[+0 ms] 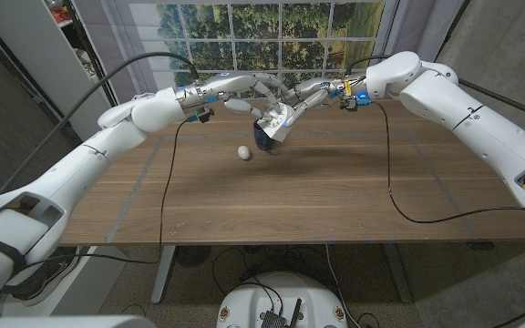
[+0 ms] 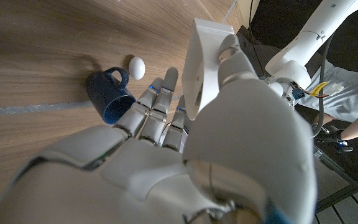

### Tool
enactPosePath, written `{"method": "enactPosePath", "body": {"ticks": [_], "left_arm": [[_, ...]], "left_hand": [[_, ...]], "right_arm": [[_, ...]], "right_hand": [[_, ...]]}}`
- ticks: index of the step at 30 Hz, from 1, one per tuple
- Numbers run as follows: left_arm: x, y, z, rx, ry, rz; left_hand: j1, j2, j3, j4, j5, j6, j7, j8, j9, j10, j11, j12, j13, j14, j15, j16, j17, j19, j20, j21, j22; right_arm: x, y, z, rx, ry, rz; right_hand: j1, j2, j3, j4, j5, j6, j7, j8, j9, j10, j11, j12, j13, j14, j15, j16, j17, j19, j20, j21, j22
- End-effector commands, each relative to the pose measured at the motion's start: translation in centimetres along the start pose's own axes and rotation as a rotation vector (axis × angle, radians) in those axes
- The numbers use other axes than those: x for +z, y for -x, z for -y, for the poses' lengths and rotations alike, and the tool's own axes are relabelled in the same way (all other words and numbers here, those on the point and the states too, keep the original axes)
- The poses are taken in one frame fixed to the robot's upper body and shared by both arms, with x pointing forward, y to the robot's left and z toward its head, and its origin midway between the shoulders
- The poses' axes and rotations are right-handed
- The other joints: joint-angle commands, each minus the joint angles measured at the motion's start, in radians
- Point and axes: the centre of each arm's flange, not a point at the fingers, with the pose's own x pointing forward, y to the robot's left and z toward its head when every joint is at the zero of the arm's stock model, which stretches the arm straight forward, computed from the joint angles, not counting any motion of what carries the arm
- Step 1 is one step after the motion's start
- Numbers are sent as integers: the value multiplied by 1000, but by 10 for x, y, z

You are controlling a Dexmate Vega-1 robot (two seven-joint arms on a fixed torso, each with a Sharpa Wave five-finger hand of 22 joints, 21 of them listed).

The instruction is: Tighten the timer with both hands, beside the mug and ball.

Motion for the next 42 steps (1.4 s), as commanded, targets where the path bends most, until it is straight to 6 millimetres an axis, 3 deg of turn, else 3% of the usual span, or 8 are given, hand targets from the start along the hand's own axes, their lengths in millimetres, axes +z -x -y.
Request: {"method": "enactPosePath", "body": {"ticks": [1, 6, 10, 22, 30, 42], "left_arm": [[-3, -4, -1, -79, -87, -20], [-3, -5, -1, -92, -110, -13], [-4, -4, -2, -91, -114, -12], [-9, 0, -7, -76, -151, 6], [-6, -5, -13, -89, -227, 67], [9, -29, -20, -200, -340, 286]], "left_hand": [[15, 14, -3, -6, -1, 20, 9, 7, 5, -2, -3, -4, 4, 9, -88, 1, 2, 5, -2, 7, 4], [21, 19, -4, -7, -2, 31, 10, 12, 8, -2, -4, -4, 3, 8, -88, 0, 2, 5, -2, 8, 5], [27, 22, -8, -8, -5, 54, 30, 24, 14, 2, -6, -4, 3, 8, -88, 0, 1, 6, -2, 8, 5], [55, 35, -15, -17, -12, 95, 57, 52, 36, 32, -13, 4, 3, 32, -102, 7, 2, 19, -7, 17, 8], [75, 47, -15, -23, -14, 101, 48, 62, 49, 49, -25, 9, 4, 43, -112, 9, 3, 27, -10, 22, 11], [85, 50, -23, -24, -18, 114, 53, 75, 63, 75, -37, 16, 5, 55, -121, 13, 4, 34, -13, 29, 14]], "right_arm": [[2, 1, 2, 0, 4, 9], [2, 1, 2, -3, 2, 12], [2, 1, 2, -6, -4, 12], [1, -1, 4, -6, -18, 11], [2, -1, 5, -4, -16, 1], [2, -3, 6, 9, -6, -7]], "right_hand": [[-63, 67, 16, 18, 4, 11, 1, 3, 3, 64, -53, 92, 240, 10, -177, -3, 3, -4, -3, -3, -1], [-65, 68, 17, 19, 4, 14, 2, 3, 3, 66, -54, 92, 241, 13, -177, -5, 4, -3, -3, -3, -1], [-65, 67, 17, 19, 4, 14, 1, 2, 3, 67, -55, 91, 242, 13, -177, -7, 5, -4, -3, -3, -1], [-73, 68, 18, 22, 4, 17, 0, 0, 3, 69, -62, 89, 243, 15, -176, -14, 7, -5, -5, -3, -1], [-75, 68, 19, 22, 4, 19, 4, -1, 3, 73, -65, 88, 245, 16, -177, -17, 10, -5, -6, -4, -1], [-72, 70, 24, 19, 4, 27, 3, 0, 3, 76, -83, 86, 246, 20, -178, -21, 13, -9, -15, -5, -1]]}}
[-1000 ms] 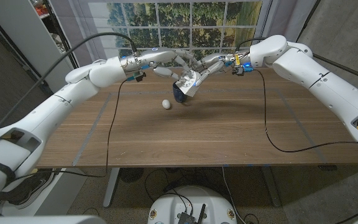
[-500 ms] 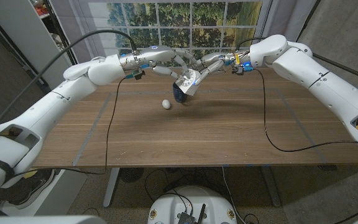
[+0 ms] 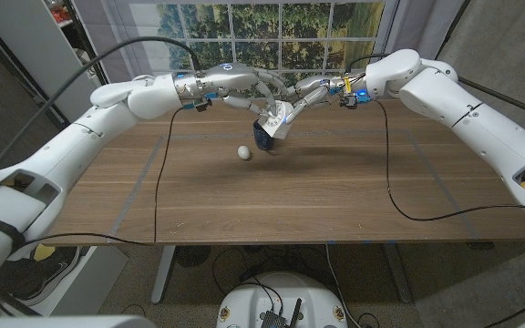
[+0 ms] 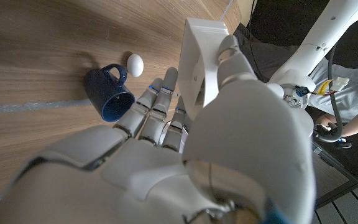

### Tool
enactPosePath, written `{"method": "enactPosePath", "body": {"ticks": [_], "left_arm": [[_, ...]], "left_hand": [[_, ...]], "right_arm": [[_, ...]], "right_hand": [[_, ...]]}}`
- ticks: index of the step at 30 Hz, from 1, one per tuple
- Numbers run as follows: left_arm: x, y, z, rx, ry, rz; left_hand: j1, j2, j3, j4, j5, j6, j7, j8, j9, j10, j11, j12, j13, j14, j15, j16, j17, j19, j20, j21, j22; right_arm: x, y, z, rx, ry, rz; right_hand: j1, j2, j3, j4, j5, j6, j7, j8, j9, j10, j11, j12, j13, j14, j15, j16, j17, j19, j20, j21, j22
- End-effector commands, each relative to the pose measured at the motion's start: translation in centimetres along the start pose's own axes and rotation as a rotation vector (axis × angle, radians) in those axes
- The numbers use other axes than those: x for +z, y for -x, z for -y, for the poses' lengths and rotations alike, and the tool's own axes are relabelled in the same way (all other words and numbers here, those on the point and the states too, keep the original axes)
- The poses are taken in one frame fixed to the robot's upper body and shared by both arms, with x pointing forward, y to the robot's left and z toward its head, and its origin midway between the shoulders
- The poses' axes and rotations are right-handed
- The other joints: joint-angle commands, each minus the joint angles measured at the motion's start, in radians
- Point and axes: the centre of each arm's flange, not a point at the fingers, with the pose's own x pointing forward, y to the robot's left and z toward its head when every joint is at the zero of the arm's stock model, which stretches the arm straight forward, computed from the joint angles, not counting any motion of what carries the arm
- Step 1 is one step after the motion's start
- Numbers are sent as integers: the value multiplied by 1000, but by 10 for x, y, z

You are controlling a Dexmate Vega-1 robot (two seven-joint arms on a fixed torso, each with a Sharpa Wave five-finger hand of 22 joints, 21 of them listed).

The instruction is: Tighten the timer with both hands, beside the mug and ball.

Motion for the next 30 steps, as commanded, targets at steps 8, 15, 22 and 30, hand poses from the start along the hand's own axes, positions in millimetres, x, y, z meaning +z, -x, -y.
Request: {"method": "enactPosePath", "body": {"ticks": [8, 15, 22, 30], "left_arm": [[31, -29, -5, -130, -213, 402], [32, -32, -12, -161, -318, 489], [30, -34, -16, -133, -349, 500], [24, -30, -18, -39, -259, 415]], "left_hand": [[12, -2, -8, -3, -4, 75, 55, 13, 9, 13, -5, 4, 3, 11, -123, 5, 3, 10, -1, 11, 7], [14, -3, -15, -2, -6, 77, 48, 17, 15, 13, -6, 3, 4, 5, -126, 3, 5, 6, -2, 12, 9], [15, -2, -20, -1, -7, 81, 46, 19, 15, 13, -7, 1, 4, 2, -128, 3, 7, -1, -2, 11, 10], [15, -1, -26, 2, -8, 76, 39, 16, 13, 14, -7, 0, 5, 5, -129, 5, 9, -5, -1, 12, 12]], "right_arm": [[-4, -4, 3, 16, 6, -25], [-7, -8, 4, 28, 1, -31], [-9, -11, 7, 29, -3, -32], [-10, -11, 9, 21, -12, -29]], "right_hand": [[-68, 71, 29, 16, 5, 9, 1, 4, 3, 80, -84, 84, 247, 7, -179, -5, 8, 0, -10, -6, -1], [-66, 71, 31, 14, 5, 12, -1, 3, 3, 83, -94, 84, 249, 9, -179, -6, 11, -2, -15, -7, -1], [-64, 72, 32, 13, 5, 14, -1, 3, 4, 85, -96, 83, 251, 10, -178, -8, 15, -4, -19, -8, -2], [-63, 72, 34, 13, 5, 17, -1, 2, 4, 87, -95, 81, 252, 12, -179, -9, 19, -4, -19, -8, -2]]}}
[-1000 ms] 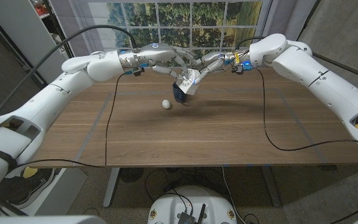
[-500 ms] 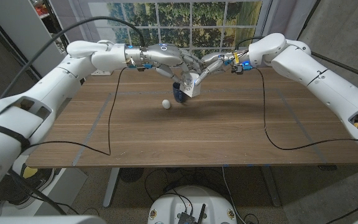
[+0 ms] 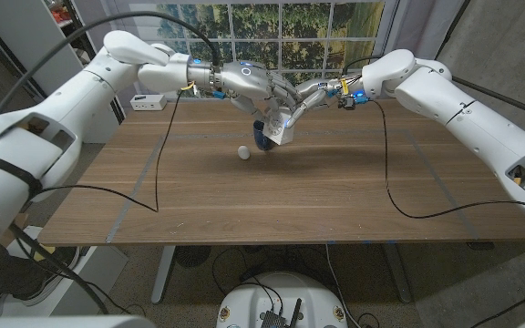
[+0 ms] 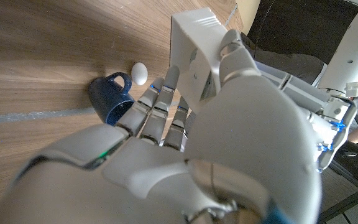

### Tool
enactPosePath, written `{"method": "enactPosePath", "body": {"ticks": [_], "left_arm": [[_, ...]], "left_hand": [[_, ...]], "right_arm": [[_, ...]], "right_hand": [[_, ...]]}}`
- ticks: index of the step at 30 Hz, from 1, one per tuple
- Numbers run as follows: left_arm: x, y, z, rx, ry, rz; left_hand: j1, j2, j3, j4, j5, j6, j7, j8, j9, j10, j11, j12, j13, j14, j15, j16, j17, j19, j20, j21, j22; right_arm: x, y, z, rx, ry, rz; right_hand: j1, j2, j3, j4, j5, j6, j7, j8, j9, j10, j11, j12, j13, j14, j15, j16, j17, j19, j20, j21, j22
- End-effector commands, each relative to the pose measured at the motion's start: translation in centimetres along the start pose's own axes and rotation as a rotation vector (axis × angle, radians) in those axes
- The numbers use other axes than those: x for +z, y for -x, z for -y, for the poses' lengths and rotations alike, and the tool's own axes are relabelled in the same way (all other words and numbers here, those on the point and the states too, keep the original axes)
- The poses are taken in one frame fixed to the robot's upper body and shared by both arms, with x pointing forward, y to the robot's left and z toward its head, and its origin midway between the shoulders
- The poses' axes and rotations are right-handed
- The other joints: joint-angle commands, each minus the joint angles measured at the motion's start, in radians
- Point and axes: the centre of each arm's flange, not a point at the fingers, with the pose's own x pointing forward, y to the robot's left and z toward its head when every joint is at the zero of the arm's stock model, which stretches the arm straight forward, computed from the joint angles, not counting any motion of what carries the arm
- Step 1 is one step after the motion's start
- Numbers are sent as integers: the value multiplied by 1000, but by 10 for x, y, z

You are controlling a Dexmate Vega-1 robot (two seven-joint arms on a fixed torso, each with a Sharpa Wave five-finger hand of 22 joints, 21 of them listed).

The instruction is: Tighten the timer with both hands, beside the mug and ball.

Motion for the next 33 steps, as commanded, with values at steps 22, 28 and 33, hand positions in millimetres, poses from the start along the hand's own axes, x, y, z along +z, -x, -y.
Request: {"method": "enactPosePath", "body": {"ticks": [22, 28, 33], "left_arm": [[6, 23, -4, 211, 165, -306], [13, 34, -7, 300, 236, -400], [23, 44, -3, 398, 313, -497]], "left_hand": [[-37, -3, -96, 45, 5, -246, -53, -134, -35, -101, 21, -35, 12, -25, -98, -5, 12, -28, 39, 14, 13], [-49, -4, -111, 55, 9, -275, -52, -148, -41, -100, 24, -34, 14, -14, -97, 1, 12, -21, 39, 19, 12], [-69, 1, -126, 71, 12, -279, -53, -148, -42, -89, 13, -30, 16, 11, -105, 10, 13, -15, 39, 22, 12]], "right_arm": [[-12, -1, 4, -11, -37, 11], [-16, -1, 4, -30, -24, 7], [-17, 0, 3, -52, 2, 4]], "right_hand": [[-59, 74, 31, 20, 4, 4, -5, -8, 1, 95, -91, 54, 254, 14, -178, -8, 14, -1, -13, 1, 4], [-61, 75, 31, 21, 4, 7, -5, -8, 1, 98, -90, 53, 256, 15, -177, -9, 16, -2, -13, 1, 3], [-60, 76, 33, 21, 4, 11, -5, -8, 1, 103, -90, 54, 256, 18, -178, -10, 18, -2, -13, 1, 3]]}}
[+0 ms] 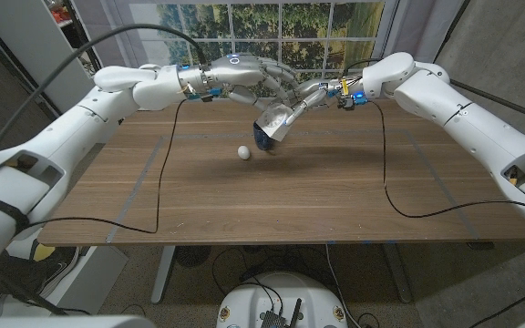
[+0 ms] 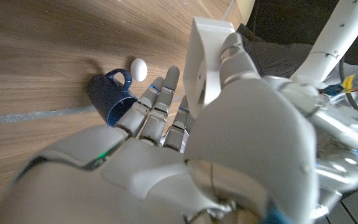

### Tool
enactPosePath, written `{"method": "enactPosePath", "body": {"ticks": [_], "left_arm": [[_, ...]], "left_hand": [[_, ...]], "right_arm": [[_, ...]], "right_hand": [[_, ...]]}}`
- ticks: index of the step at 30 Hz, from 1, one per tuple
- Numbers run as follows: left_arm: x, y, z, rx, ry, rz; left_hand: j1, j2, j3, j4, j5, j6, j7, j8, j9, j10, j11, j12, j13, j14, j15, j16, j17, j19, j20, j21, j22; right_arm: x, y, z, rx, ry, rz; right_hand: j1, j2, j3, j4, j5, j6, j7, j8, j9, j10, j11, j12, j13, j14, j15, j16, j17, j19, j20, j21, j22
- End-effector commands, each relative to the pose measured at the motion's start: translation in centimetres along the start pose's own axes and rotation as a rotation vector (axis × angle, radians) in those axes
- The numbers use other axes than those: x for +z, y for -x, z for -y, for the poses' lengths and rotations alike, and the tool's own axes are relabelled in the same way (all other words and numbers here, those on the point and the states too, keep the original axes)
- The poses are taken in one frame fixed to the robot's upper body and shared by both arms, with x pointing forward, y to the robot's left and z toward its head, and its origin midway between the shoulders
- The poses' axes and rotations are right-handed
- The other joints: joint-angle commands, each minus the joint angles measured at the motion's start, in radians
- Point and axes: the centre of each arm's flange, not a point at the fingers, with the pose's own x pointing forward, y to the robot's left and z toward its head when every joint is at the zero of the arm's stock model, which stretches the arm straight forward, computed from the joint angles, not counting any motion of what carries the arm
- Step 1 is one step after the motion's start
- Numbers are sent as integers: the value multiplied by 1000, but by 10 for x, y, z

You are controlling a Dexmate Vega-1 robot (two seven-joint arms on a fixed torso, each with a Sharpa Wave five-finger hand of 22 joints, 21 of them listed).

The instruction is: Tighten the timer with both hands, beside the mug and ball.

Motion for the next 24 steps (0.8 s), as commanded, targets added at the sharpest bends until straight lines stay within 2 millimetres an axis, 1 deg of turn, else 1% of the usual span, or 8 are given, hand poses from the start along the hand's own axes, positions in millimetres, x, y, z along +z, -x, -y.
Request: {"method": "enactPosePath", "body": {"ticks": [1, 10, 16, 18, 19, 21, 24], "left_arm": [[2, 28, -4, 179, 170, -235], [9, 50, 7, 309, 284, -394], [14, 63, 13, 385, 341, -497], [15, 68, 16, 415, 376, -530], [15, 70, 18, 432, 400, -545], [16, 75, 21, 462, 450, -566], [18, 81, 26, 501, 511, -607]], "left_hand": [[5, -22, -17, 12, 1, -2, 0, -1, 2, 17, -1, 10, 4, 19, -102, 9, 4, 12, 1, 7, 2], [-21, -17, -35, 33, 3, 1, -1, 1, -2, 29, 1, 16, 6, 29, -103, 11, 4, 15, 2, 10, 1], [-29, -12, -42, 41, 4, 0, -1, 0, -4, 33, 3, 17, 7, 34, -102, 12, 4, 17, 4, 11, 1], [-39, -8, -48, 49, 4, -8, 1, -3, -6, 35, 11, 18, 8, 35, -102, 12, 4, 17, 5, 12, 1], [-45, -6, -52, 54, 4, -14, 1, -6, -7, 35, 19, 18, 8, 37, -101, 12, 4, 18, 5, 12, 0], [-51, -4, -56, 60, 4, -17, 1, -7, -8, 43, 22, 21, 9, 43, -98, 14, 4, 18, 6, 12, 0], [-63, 0, -66, 71, 3, -28, 3, -8, -9, 62, 34, 29, 9, 56, -96, 17, 2, 22, 10, 14, -2]], "right_arm": [[-9, 1, -2, -30, 22, -8], [-13, 9, -6, -70, 54, -34], [-17, 13, -12, -112, 117, -63], [-17, 14, -15, -135, 166, -84], [-17, 15, -17, -143, 184, -93], [-18, 15, -19, -154, 212, -110], [-20, 16, -23, -168, 264, -139]], "right_hand": [[-60, 75, 32, 22, 9, 11, -3, 9, 9, 96, -81, 36, 257, 10, -174, -2, 4, -2, -13, 1, 3], [-55, 75, 35, 19, 9, 18, -5, 9, 9, 96, -80, 34, 260, 13, -175, -4, 9, -2, -11, 1, 3], [-49, 77, 39, 16, 11, 24, -7, 11, 9, 100, -81, 34, 263, 14, -177, -5, 13, -2, -11, 1, 3], [-47, 78, 41, 15, 11, 28, -8, 11, 9, 102, -84, 34, 263, 16, -177, -5, 14, -2, -10, 1, 3], [-46, 77, 41, 15, 11, 28, -9, 11, 9, 104, -84, 34, 263, 16, -177, -5, 15, -1, -11, 1, 3], [-43, 77, 42, 13, 11, 29, -10, 11, 9, 106, -88, 35, 263, 18, -177, -4, 17, -1, -11, 1, 3], [-40, 77, 43, 12, 11, 32, -12, 11, 9, 106, -87, 34, 264, 20, -177, -3, 20, -1, -10, 2, 3]]}}
